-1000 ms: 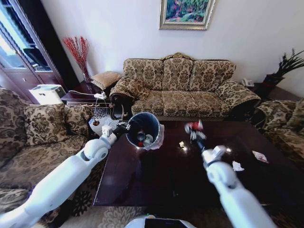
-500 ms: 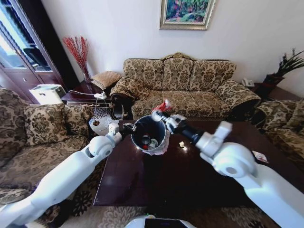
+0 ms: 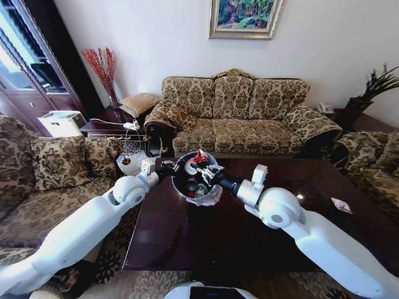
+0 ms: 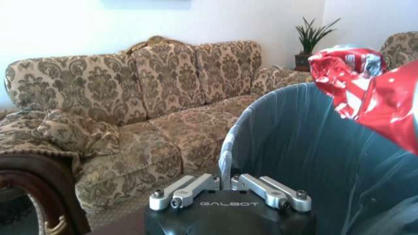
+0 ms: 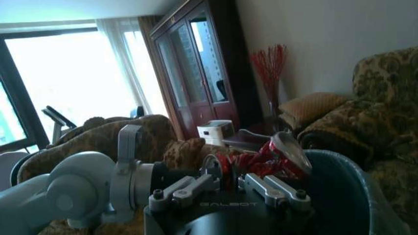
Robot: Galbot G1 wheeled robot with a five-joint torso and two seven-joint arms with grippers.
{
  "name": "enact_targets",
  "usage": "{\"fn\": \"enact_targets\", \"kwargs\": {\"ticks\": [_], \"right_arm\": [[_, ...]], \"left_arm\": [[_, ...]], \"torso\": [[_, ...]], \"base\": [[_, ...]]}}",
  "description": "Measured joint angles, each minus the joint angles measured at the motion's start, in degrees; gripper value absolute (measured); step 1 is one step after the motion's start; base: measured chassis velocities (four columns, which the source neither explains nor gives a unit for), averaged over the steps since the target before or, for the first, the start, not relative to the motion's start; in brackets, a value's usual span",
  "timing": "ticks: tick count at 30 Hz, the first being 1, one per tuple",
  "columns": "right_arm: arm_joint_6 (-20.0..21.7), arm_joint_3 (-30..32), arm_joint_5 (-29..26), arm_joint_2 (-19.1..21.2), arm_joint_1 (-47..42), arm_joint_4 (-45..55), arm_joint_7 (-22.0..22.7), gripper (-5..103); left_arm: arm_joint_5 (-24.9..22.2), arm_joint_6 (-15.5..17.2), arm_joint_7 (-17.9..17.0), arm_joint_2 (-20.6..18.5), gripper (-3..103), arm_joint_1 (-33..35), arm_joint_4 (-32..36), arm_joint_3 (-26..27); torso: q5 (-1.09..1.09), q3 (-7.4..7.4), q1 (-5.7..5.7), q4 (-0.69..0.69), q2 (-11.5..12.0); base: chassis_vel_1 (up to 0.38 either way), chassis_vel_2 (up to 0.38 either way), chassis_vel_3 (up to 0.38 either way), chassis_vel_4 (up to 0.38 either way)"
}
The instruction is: Move to the front of the table and place the trash on the table into the trash bin.
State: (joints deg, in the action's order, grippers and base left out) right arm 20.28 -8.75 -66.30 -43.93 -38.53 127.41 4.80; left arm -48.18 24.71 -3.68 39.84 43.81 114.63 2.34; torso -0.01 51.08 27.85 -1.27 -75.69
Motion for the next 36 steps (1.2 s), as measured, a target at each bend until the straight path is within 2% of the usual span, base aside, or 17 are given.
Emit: {"fn": "enact_targets", "kwargs": {"ticks": [9, 12, 13, 17, 19, 22, 23, 24, 25, 28, 30, 31, 33, 36], "right_arm": [[0.03, -1.44, 0.67, -2.49, 0.21, -1.36, 0.41, 10], [0.03, -1.94, 1.16, -3.46, 0.17, -1.68, 0.44, 22], [0.03, -1.94, 1.16, -3.46, 0.17, -1.68, 0.44, 22], [0.04, -1.97, 1.40, -3.48, 0.18, -1.63, 0.41, 43], [0.04, -1.93, 1.43, -3.41, 0.18, -1.62, 0.41, 43], [-0.10, -0.59, 1.88, -3.08, -0.25, -1.52, 0.39, 60], [-0.10, -0.59, 1.88, -3.08, -0.25, -1.52, 0.39, 60], [-0.18, 0.24, 2.08, -3.04, -0.55, -1.36, 0.39, 60], [-0.72, 2.60, 2.65, -2.79, -1.43, -0.98, 0.46, 70], [-1.85, 5.89, 3.65, -1.83, -3.07, -0.51, 0.79, 76], [-3.45, 11.42, 6.41, 1.06, -7.46, -0.50, -0.06, 86], [-3.45, 11.42, 6.41, 1.06, -7.46, -0.50, -0.06, 86], [-5.77, 16.21, 10.19, 3.44, -12.21, -2.55, -1.13, 97], [-7.51, 19.64, 12.45, 3.45, -15.64, -4.75, 0.07, 99]], "left_arm": [[0.33, -0.30, 0.13, -0.24, 3, 1.58, 0.06, 1.20], [0.33, -0.33, 0.14, -0.23, 3, 1.52, 0.07, 1.23], [0.33, -0.33, 0.14, -0.23, 3, 1.52, 0.07, 1.23], [0.36, -0.39, 0.15, -0.19, 3, 1.66, 0.07, 1.23], [0.38, -0.40, 0.15, -0.19, 3, 1.67, 0.07, 1.23], [0.43, -0.44, 0.15, -0.09, 3, 1.69, 0.05, 1.24], [0.43, -0.44, 0.15, -0.09, 3, 1.69, 0.05, 1.24], [0.48, -0.45, 0.15, -0.04, 3, 1.73, 0.00, 1.28], [1.17, -0.56, 0.19, 0.16, 3, 1.99, -0.40, 1.56], [3.12, -1.31, 0.22, 0.63, 3, 2.57, -1.49, 2.27], [5.32, -2.07, 0.40, 1.37, 3, 3.50, -3.43, 3.81], [5.32, -2.07, 0.40, 1.37, 3, 3.50, -3.43, 3.81], [5.61, -2.10, 0.04, 2.18, 3, 4.04, -4.78, 4.85], [5.61, -2.11, -0.58, 2.93, 3, 4.60, -5.25, 5.57]], "torso": [[0.00, 0.00, 0.00, 0.00, 0.00], [0.00, 0.00, 0.00, 0.00, 0.00], [0.00, 0.00, 0.00, 0.00, 0.00], [0.01, 0.00, 0.00, 0.00, 0.00], [0.01, 0.00, 0.00, 0.00, 0.00], [0.01, 0.00, 0.00, 0.00, 0.00], [0.01, 0.00, 0.00, 0.00, 0.00], [0.01, 0.00, 0.00, 0.00, 0.00], [0.02, 0.00, 0.00, 0.00, 0.00], [0.01, 0.00, 0.00, 0.00, 0.00], [0.02, 0.00, 0.00, 0.00, 0.00], [0.02, 0.00, 0.00, 0.00, 0.00], [0.00, 0.00, 0.00, 0.00, 0.00], [0.02, 0.00, 0.00, 0.02, 0.00]], "base": [[0.000, 0.000, 0.000, 0.000], [0.000, 0.000, 0.000, 0.000], [0.000, 0.000, 0.000, 0.000], [0.000, 0.000, 0.000, 0.000], [0.000, 0.000, 0.000, 0.000], [0.000, 0.000, 0.000, 0.000], [0.000, 0.000, 0.000, 0.000], [0.000, 0.000, 0.000, 0.000], [0.000, 0.000, 0.000, 0.000], [0.000, 0.000, 0.000, 0.000], [0.000, 0.000, 0.000, 0.000], [0.000, 0.000, 0.000, 0.000], [0.000, 0.000, 0.000, 0.000], [0.000, 0.000, 0.000, 0.000]]}}
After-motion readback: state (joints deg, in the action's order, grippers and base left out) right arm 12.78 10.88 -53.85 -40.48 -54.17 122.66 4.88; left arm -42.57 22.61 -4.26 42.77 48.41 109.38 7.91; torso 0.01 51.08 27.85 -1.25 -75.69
